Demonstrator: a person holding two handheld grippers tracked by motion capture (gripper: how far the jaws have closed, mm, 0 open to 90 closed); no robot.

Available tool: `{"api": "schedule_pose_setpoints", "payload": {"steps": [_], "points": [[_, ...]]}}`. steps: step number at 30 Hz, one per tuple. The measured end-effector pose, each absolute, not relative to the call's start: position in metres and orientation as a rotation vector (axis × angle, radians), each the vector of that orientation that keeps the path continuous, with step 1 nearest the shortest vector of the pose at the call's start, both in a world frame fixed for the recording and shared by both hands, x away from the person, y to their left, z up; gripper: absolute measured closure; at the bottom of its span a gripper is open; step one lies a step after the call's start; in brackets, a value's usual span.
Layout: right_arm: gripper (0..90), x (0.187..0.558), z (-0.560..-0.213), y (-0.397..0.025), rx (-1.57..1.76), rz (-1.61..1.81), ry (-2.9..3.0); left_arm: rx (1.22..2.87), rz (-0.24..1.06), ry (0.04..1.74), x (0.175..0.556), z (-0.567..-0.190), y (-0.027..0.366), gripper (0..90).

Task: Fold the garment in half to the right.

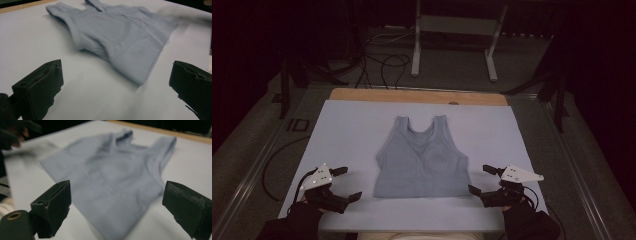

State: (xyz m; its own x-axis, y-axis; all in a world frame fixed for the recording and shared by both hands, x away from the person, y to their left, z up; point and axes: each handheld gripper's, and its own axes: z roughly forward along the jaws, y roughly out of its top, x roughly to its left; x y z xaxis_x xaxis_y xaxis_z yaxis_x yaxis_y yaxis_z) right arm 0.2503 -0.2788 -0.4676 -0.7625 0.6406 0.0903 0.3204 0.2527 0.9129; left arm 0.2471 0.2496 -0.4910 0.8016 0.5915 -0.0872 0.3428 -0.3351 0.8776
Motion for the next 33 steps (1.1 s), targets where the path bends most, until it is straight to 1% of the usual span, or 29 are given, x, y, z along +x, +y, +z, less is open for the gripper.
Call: {"api": "schedule_pose_setpoints", "payload": {"steps": [1, 3, 5, 6, 7, 11, 19, 23, 29, 33], "points": [[8.5, 0.250, -0.468, -0.279, 0.888, 1.513, 2.229, 1.957, 0.304, 0.692, 0.247, -0.488, 0.248, 0.1], [8.5, 0.251, -0.451, -0.273, 0.838, 1.508, 2.211, 1.969, 0.304, 0.671, 0.246, -0.480, 0.245, 0.1], [8.5, 0.253, -0.446, -0.272, 0.826, 1.510, 2.200, 1.968, 0.307, 0.658, 0.246, -0.472, 0.244, 0.1], [8.5, 0.257, -0.435, -0.268, 0.795, 1.522, 2.194, 1.968, 0.310, 0.651, 0.246, -0.468, 0.243, 0.1], [8.5, 0.257, -0.435, -0.268, 0.795, 1.522, 2.194, 1.970, 0.313, 0.643, 0.246, -0.463, 0.242, 0.1], [8.5, 0.270, -0.410, -0.255, 0.728, 1.524, 2.185, 1.961, 0.321, 0.625, 0.248, -0.449, 0.238, 0.1], [8.5, 0.293, -0.396, -0.231, 0.665, 1.552, 2.198, 1.998, 0.356, 0.628, 0.253, -0.431, 0.224, 0.1], [8.5, 0.307, -0.386, -0.217, 0.627, 1.551, 2.206, 1.999, 0.343, 0.620, 0.256, -0.425, 0.217, 0.1], [8.6, 0.332, -0.368, -0.194, 0.566, 1.564, 2.214, 1.997, 0.340, 0.637, 0.260, -0.421, 0.210, 0.1], [8.6, 0.349, -0.363, -0.177, 0.543, 1.566, 2.226, 2.019, 0.347, 0.653, 0.261, -0.422, 0.202, 0.1]]}}
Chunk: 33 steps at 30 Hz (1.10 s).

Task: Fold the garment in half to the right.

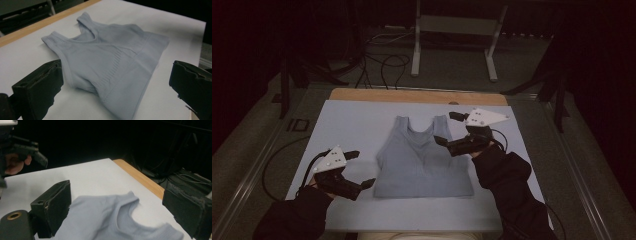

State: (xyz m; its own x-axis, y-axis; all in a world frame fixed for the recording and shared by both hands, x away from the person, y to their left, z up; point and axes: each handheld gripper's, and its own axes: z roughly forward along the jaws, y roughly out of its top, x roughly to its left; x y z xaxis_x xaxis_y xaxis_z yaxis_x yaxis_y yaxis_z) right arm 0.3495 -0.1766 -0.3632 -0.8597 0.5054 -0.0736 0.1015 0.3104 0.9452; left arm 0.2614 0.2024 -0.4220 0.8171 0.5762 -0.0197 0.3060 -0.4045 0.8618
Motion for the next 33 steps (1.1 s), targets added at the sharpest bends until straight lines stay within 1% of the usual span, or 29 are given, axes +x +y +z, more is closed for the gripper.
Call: {"api": "schedule_pose_setpoints", "payload": {"steps": [9, 16, 23, 26, 28, 33], "points": [[8.6, 0.386, -0.365, -0.135, 0.547, 1.585, 2.273, 2.032, 0.366, 0.734, 0.265, -0.433, 0.188, 0.1], [8.5, 0.415, -0.378, -0.106, 0.578, 1.587, 2.333, 2.072, 0.367, 0.779, 0.265, -0.449, 0.175, 0.1], [8.6, 0.439, -0.392, -0.082, 0.614, 1.568, 2.370, 2.065, 0.295, 0.848, 0.265, -0.467, 0.168, 0.1], [8.6, 0.449, -0.399, -0.072, 0.622, 1.563, 2.384, 2.069, 0.315, 0.920, 0.265, -0.472, 0.165, 0.1], [8.6, 0.454, -0.404, -0.065, 0.633, 1.545, 2.395, 2.058, 0.266, 0.915, 0.267, -0.476, 0.166, 0.1], [8.8, 0.468, -0.419, -0.053, 0.663, 1.493, 2.429, 2.077, 0.251, 0.948, 0.270, -0.484, 0.167, 0.2]]}}
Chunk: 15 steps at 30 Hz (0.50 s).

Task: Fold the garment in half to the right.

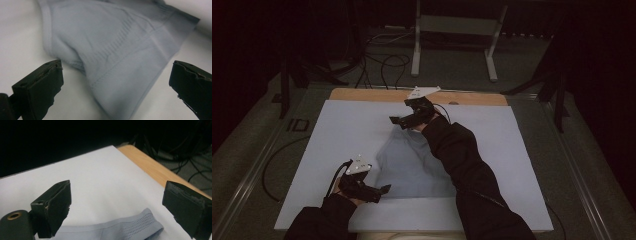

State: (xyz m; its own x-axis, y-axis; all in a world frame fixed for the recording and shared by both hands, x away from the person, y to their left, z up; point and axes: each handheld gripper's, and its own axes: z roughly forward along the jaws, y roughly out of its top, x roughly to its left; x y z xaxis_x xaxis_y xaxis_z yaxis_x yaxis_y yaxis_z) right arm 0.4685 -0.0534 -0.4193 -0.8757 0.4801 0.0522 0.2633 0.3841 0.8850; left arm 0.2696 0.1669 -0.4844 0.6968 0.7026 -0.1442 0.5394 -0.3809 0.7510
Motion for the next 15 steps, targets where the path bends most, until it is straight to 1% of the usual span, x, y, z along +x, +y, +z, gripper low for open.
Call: {"api": "schedule_pose_setpoints", "payload": {"steps": [4, 7, 9, 11, 14, 15], "points": [[10.5, 0.482, -0.435, -0.047, 0.708, 1.441, 2.455, 2.095, 0.251, 0.960, 0.272, -0.493, 0.170, 0.2], [13.1, 0.490, -0.448, -0.044, 0.764, 1.411, 2.480, 2.130, 0.200, 0.957, 0.274, -0.499, 0.171, 0.2], [13.9, 0.495, -0.456, -0.043, 0.798, 1.395, 2.484, 2.140, 0.189, 0.968, 0.274, -0.501, 0.170, 0.6], [14.3, 0.500, -0.463, -0.040, 0.827, 1.369, 2.496, 2.154, 0.175, 0.970, 0.273, -0.503, 0.168, 2.0], [17.4, 0.506, -0.468, -0.037, 0.856, 1.338, 2.503, 2.165, 0.160, 0.985, 0.272, -0.506, 0.168, 6.6], [20.5, 0.509, -0.471, -0.036, 0.881, 1.319, 2.508, 2.164, 0.155, 0.988, 0.272, -0.507, 0.169, 9.4]]}}
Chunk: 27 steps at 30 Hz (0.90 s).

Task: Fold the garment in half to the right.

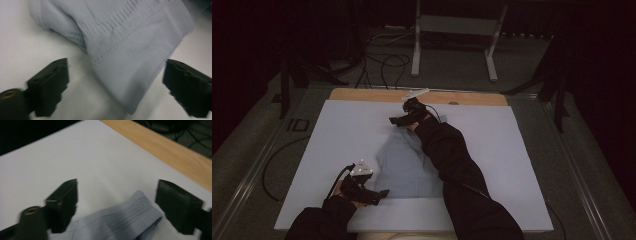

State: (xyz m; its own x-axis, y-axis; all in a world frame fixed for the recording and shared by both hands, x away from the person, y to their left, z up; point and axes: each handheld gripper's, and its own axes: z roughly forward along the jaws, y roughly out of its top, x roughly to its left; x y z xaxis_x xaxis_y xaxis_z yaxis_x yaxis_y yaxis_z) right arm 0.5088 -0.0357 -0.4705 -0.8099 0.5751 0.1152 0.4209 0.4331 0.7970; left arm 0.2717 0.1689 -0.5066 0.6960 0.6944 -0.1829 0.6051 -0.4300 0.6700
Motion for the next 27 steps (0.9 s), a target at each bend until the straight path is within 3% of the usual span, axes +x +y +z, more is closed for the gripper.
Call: {"api": "schedule_pose_setpoints", "payload": {"steps": [11, 27], "points": [[28.3, 0.523, -0.488, -0.018, 0.982, 1.152, 2.529, 2.179, 0.155, 1.041, 0.271, -0.512, 0.173, 21.6], [39.9, 0.539, -0.509, 0.004, 1.013, 0.903, 2.564, 2.154, 0.122, 1.062, 0.272, -0.514, 0.170, 47.8]]}}
